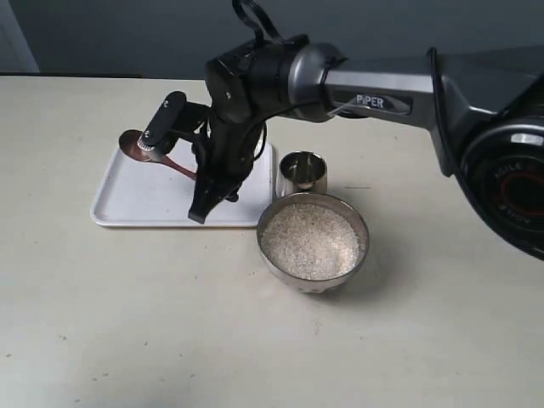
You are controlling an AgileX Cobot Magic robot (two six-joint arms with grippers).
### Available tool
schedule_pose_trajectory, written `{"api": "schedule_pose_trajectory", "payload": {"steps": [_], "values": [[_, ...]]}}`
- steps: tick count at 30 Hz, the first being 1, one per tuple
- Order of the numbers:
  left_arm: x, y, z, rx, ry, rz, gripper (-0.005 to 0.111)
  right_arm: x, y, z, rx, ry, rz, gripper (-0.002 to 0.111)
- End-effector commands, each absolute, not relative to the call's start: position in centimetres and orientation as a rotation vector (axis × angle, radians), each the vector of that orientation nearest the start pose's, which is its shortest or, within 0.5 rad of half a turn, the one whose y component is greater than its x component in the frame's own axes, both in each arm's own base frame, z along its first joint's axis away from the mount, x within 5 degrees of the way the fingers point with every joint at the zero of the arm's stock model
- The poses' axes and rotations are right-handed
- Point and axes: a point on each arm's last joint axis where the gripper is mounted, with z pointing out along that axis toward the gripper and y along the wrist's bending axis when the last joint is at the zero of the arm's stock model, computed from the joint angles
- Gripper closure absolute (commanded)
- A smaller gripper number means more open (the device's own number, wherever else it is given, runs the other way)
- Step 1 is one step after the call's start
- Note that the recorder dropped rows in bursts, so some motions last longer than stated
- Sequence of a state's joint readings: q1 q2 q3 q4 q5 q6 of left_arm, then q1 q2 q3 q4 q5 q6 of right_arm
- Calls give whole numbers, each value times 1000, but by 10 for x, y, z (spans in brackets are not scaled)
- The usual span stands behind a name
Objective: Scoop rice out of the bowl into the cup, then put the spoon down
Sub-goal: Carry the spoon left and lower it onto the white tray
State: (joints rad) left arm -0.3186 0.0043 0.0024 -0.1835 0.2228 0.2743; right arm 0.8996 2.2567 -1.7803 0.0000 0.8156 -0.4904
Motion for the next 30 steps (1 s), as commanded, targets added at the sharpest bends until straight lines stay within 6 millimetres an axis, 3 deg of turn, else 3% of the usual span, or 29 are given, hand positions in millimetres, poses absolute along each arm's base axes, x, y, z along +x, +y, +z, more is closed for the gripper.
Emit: {"api": "schedule_pose_trajectory", "payload": {"steps": [1,17,30], "values": [[52,-21,195,374,1650,-206,106,300,376,156,-1796,2146,98,109],[52,-21,195,374,1650,-206,106,301,377,140,-1809,2171,98,109],[52,-21,194,378,1653,-202,106,300,378,138,-1805,2181,107,109]]}}
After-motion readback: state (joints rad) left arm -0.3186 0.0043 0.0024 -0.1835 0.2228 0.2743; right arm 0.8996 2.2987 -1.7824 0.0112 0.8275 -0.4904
